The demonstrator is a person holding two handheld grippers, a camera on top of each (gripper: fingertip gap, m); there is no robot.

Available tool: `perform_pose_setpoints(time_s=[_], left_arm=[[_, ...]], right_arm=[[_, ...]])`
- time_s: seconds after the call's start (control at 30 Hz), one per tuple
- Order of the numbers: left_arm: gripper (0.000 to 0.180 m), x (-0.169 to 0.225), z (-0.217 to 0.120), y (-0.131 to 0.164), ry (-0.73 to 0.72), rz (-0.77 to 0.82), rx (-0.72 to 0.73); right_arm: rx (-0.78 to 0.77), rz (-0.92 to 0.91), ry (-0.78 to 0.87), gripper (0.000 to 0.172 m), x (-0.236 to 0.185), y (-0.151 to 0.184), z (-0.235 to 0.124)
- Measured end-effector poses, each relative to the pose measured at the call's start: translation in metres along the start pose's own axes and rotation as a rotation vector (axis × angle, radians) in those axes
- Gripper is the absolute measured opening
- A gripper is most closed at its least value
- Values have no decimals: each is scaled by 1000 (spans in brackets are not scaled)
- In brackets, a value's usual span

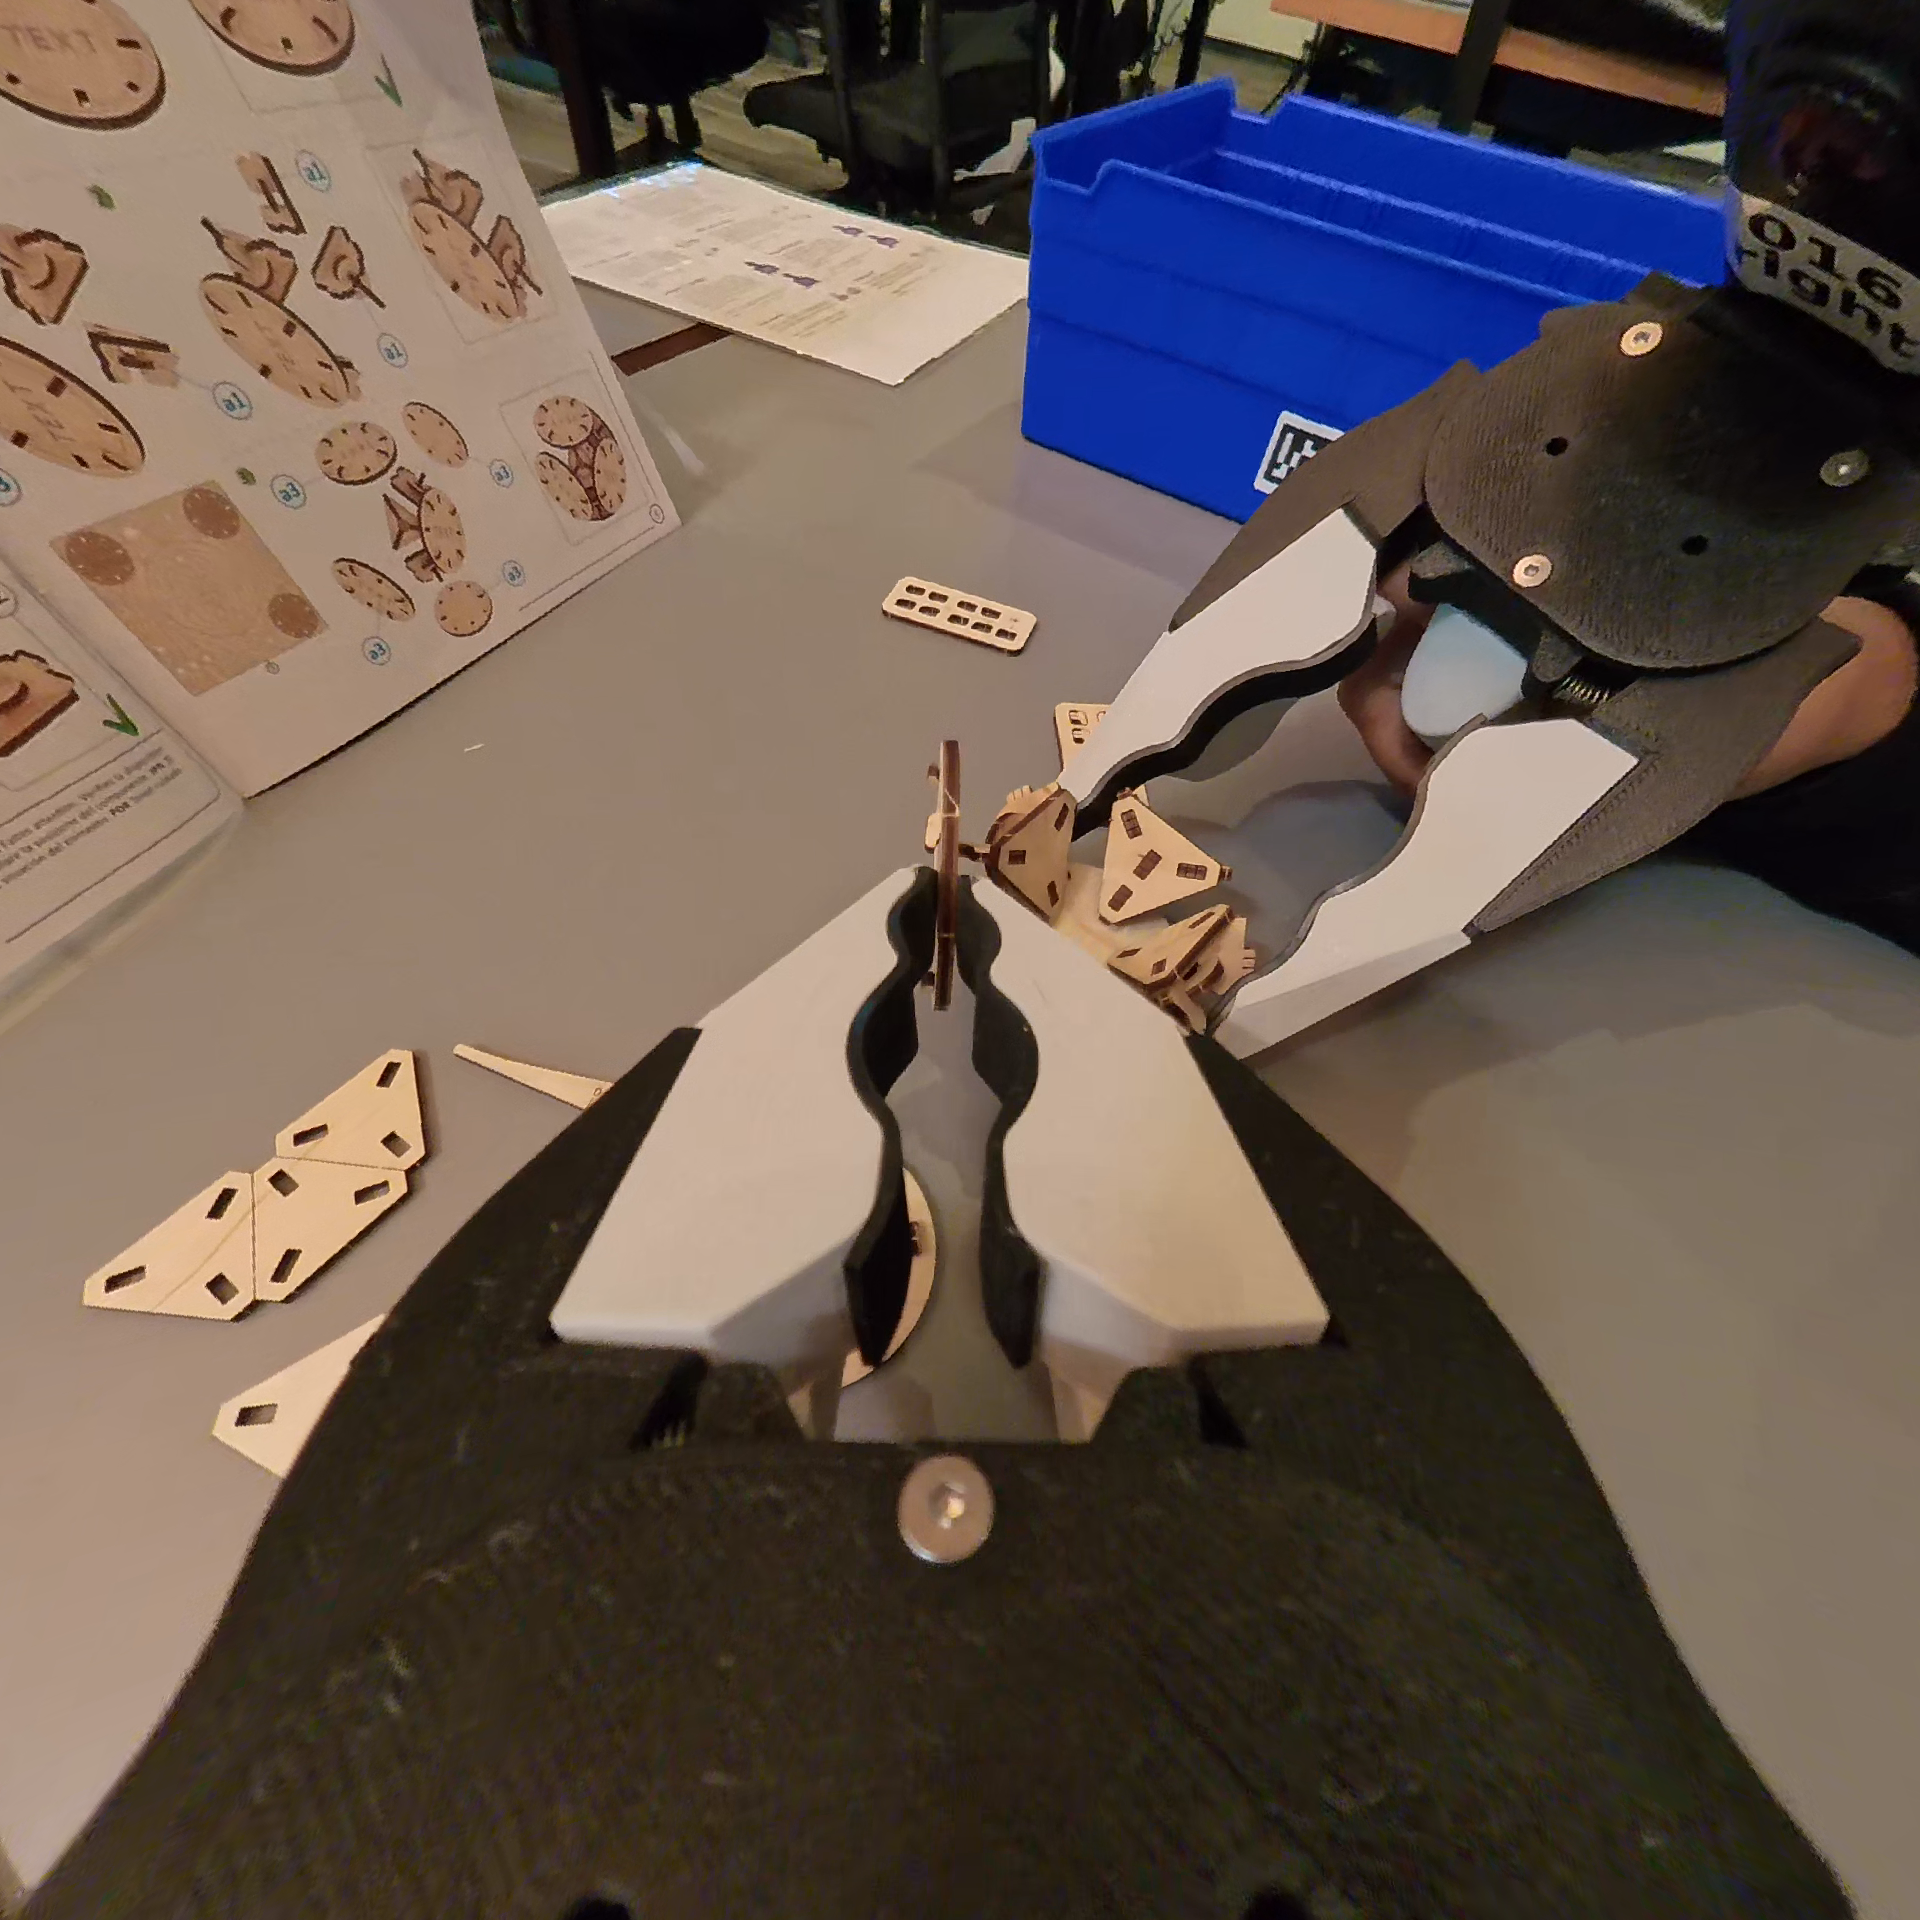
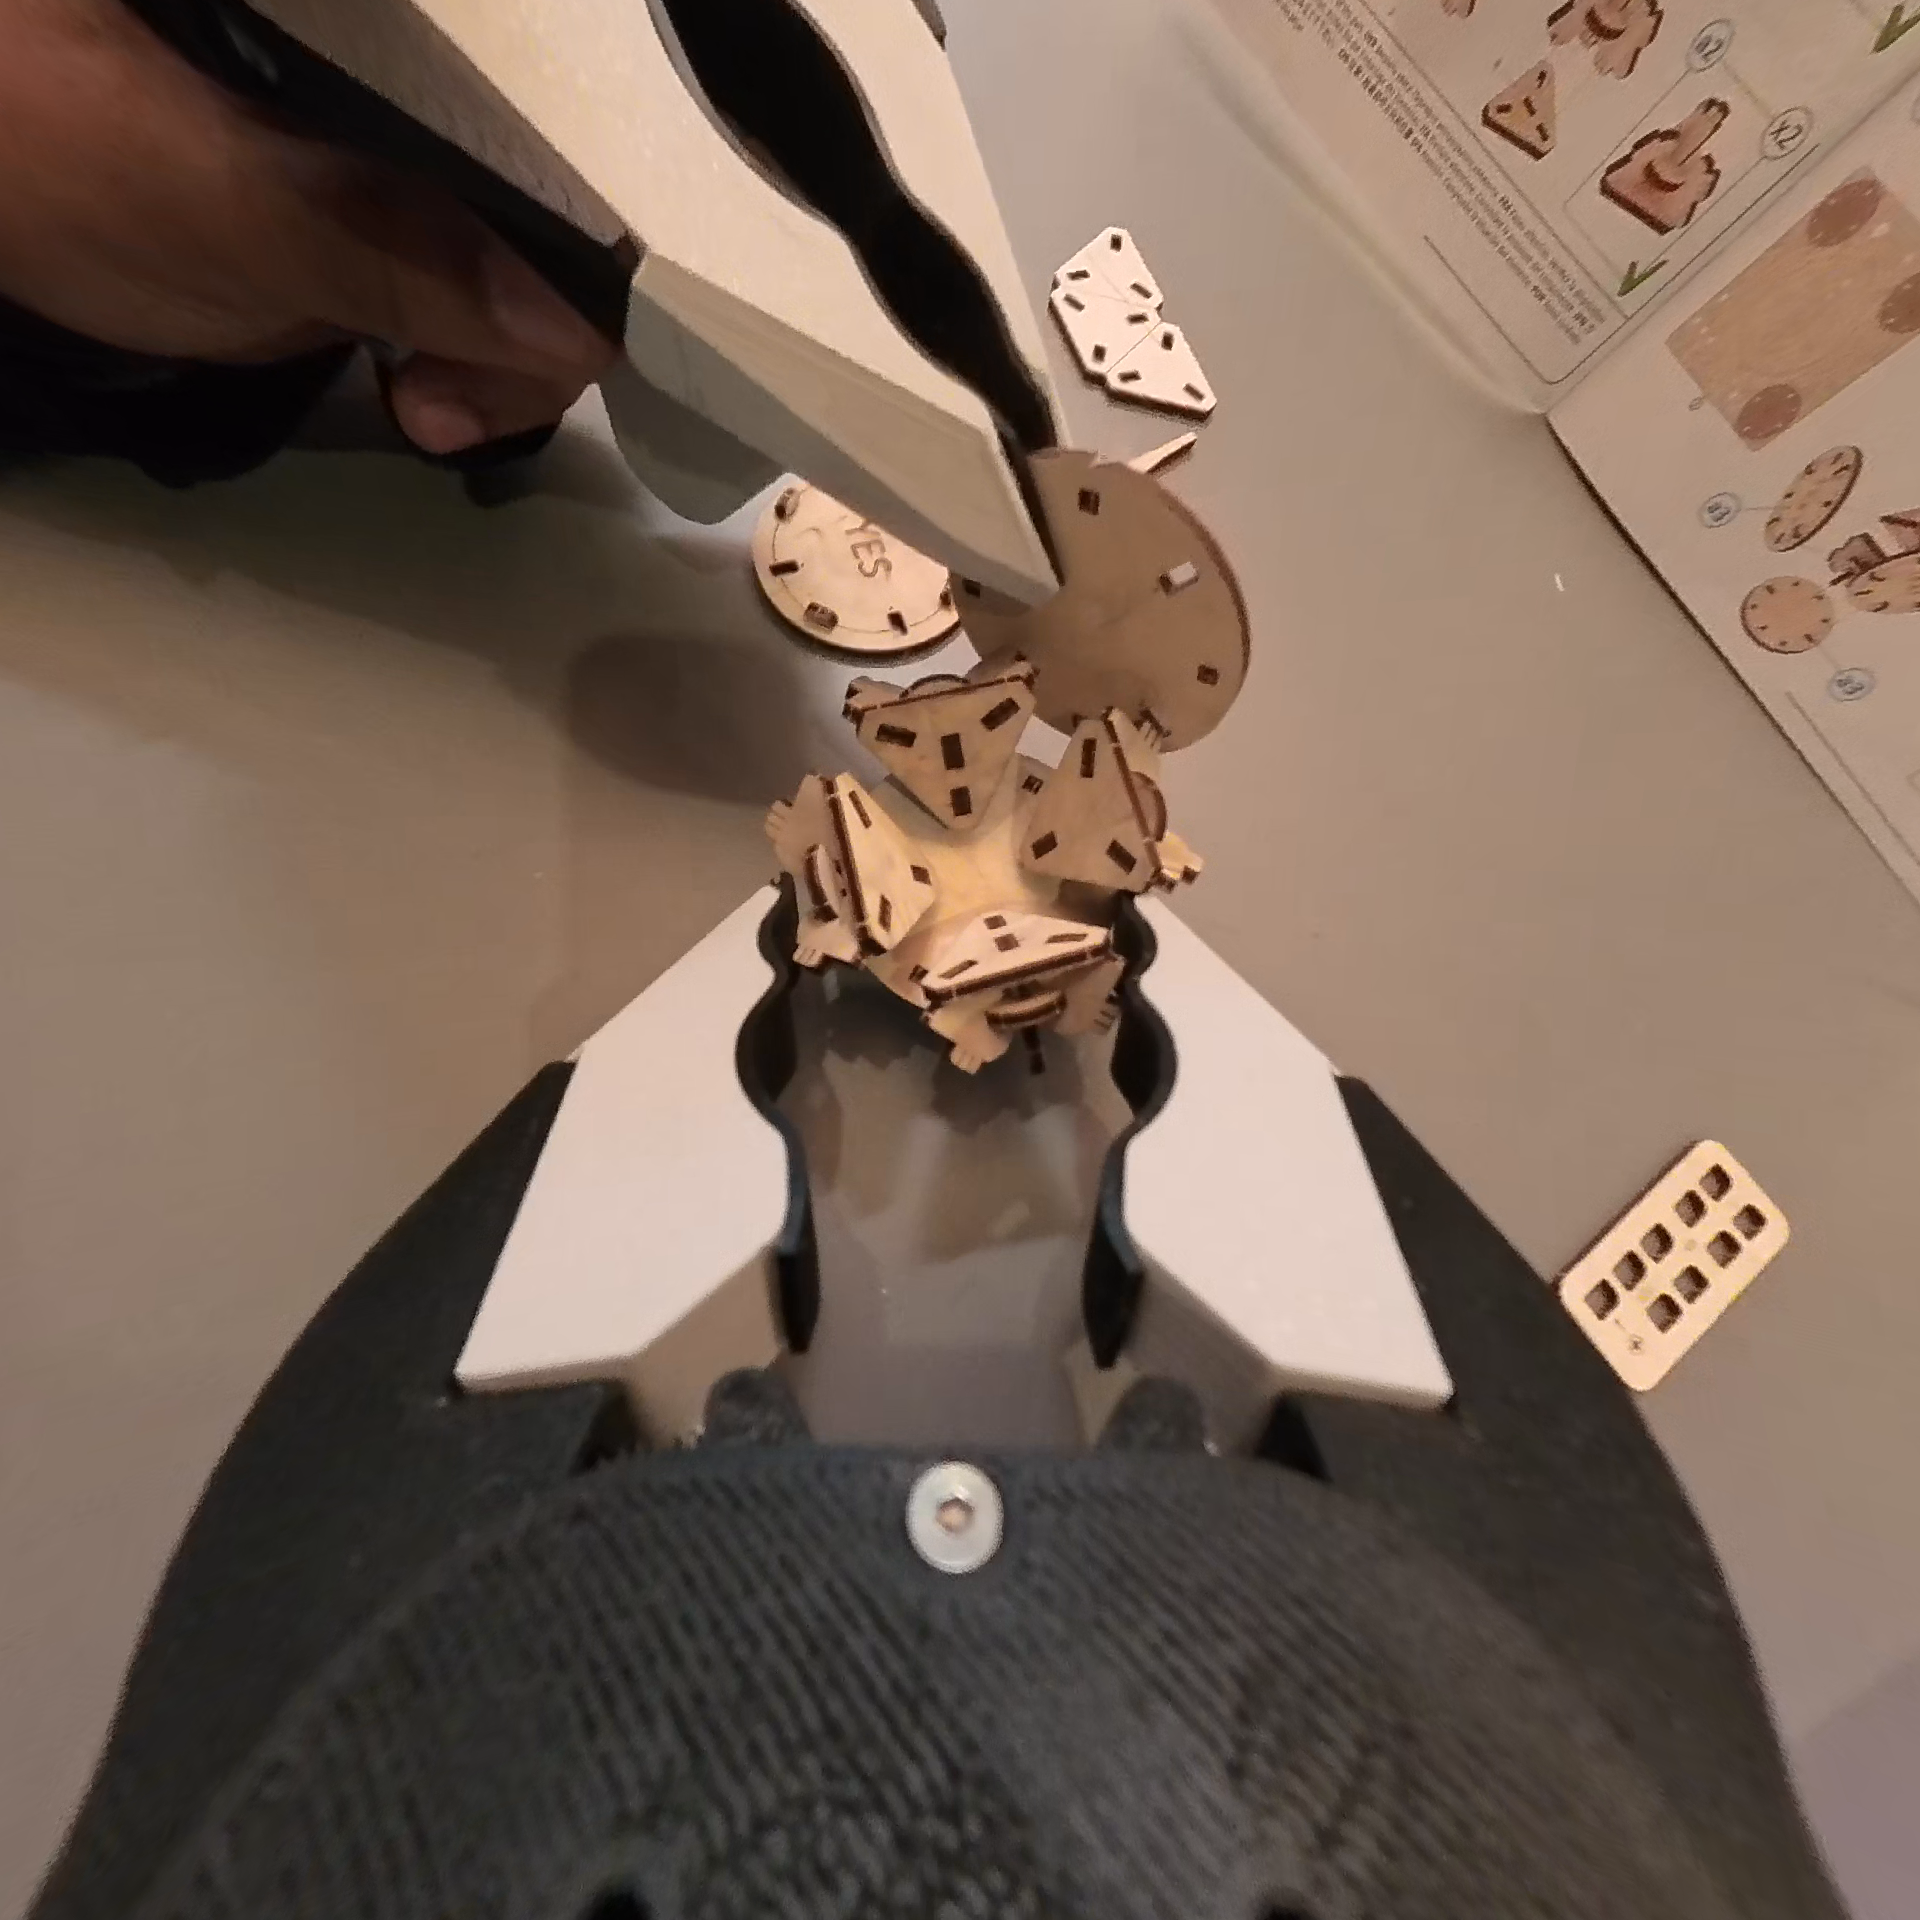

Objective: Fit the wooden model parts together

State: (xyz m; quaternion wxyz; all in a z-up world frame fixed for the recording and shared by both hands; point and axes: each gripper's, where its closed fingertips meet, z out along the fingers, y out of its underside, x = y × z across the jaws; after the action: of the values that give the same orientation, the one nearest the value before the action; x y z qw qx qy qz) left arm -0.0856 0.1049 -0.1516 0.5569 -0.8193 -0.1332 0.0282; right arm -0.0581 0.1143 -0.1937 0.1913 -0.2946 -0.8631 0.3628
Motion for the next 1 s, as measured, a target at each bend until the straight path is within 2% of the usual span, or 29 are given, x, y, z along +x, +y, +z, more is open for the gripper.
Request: perform_pose_setpoints(time_s=[0.4,0.87,1.0], left_arm=[[0,2,3,5,-37,101,-41],[0,4,6,14,-25,122,-102],[0,3,6,16,-8,83,-112]], right_arm=[[-15,-1,-4,59,-1,3,1],[-55,23,-26,59,-6,11,6],[-54,38,-34,59,-6,11,6]])
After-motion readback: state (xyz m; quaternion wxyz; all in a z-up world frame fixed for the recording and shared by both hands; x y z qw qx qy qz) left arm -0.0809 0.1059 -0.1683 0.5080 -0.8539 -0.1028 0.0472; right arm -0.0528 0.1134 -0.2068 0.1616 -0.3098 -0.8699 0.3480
